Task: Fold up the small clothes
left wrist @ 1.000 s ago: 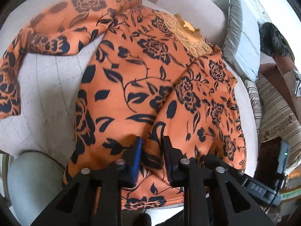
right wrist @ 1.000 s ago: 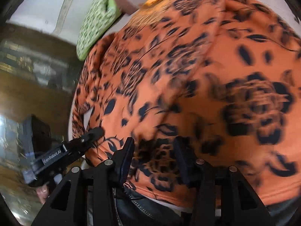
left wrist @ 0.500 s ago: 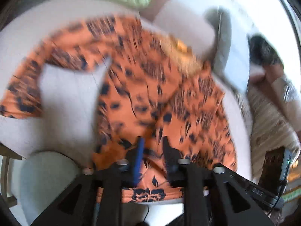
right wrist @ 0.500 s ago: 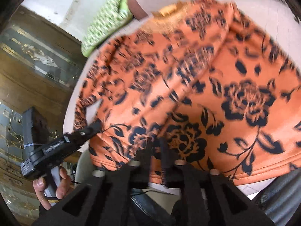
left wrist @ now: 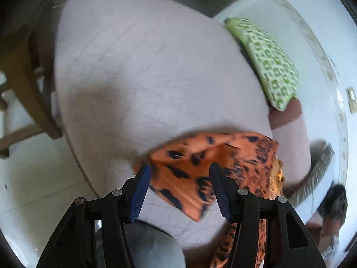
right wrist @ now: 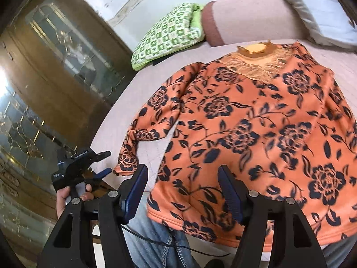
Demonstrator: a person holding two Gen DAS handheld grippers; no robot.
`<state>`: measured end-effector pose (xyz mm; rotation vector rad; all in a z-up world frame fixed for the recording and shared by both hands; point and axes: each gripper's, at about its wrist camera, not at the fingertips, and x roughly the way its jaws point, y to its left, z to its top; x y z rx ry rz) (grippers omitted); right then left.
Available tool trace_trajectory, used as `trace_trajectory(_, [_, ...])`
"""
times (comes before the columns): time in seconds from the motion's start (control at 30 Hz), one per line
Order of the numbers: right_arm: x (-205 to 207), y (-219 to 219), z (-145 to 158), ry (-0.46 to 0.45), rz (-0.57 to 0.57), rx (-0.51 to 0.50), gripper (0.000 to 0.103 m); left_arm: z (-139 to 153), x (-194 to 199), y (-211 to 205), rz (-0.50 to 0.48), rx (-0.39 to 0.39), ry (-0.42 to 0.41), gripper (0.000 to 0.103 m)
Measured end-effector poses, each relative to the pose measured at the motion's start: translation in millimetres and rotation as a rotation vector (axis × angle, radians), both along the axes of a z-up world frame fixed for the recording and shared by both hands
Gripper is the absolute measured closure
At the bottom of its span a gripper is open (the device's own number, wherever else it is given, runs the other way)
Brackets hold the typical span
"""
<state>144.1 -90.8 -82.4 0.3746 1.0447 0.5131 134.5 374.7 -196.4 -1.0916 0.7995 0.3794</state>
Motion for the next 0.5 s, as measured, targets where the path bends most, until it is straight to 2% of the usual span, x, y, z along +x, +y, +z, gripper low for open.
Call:
trace_trajectory(0.13, [5, 18, -3, 0.018, 0.033, -0.009, 0.036, -24, -4, 17, 0.048, -0.102, 0.022, 0.05])
trace_trajectory(0.2, [8, 25, -7, 0.048, 0.058, -0.022, 0.036, -32, 2, 17, 0.031, -0.137, 0.015, 0.05])
trace_trajectory(0.27, [10, 31, -10, 0.057, 0.07, -0.046, 0.036, -31, 8, 14, 0.018, -0.11, 0.023, 0.05])
trace_trajectory(0.33, [11, 34, -12, 0.059, 0.076, -0.066, 0.036, -35, 13, 14, 0.011, -0.098, 0.0, 0.063])
trace_trajectory(0.37, [11, 34, -12, 0.061, 0.076, -0.064, 0.036, -35, 18, 12, -0.01, -0.095, -0.015, 0.094])
trace_trajectory(0.43, [15, 33, -13, 0.076, 0.064, -0.045, 0.036, -32, 22, 3, -0.04, -0.102, -0.029, 0.098])
trace_trajectory(0.47, [16, 32, -12, 0.081, 0.06, -0.032, 0.036, -23, 21, -1, -0.047, -0.078, -0.055, 0.099])
trace_trajectory(0.5, [18, 30, -9, 0.082, 0.059, -0.016, 0.036, -5, 19, -8, -0.075, -0.022, -0.103, 0.099])
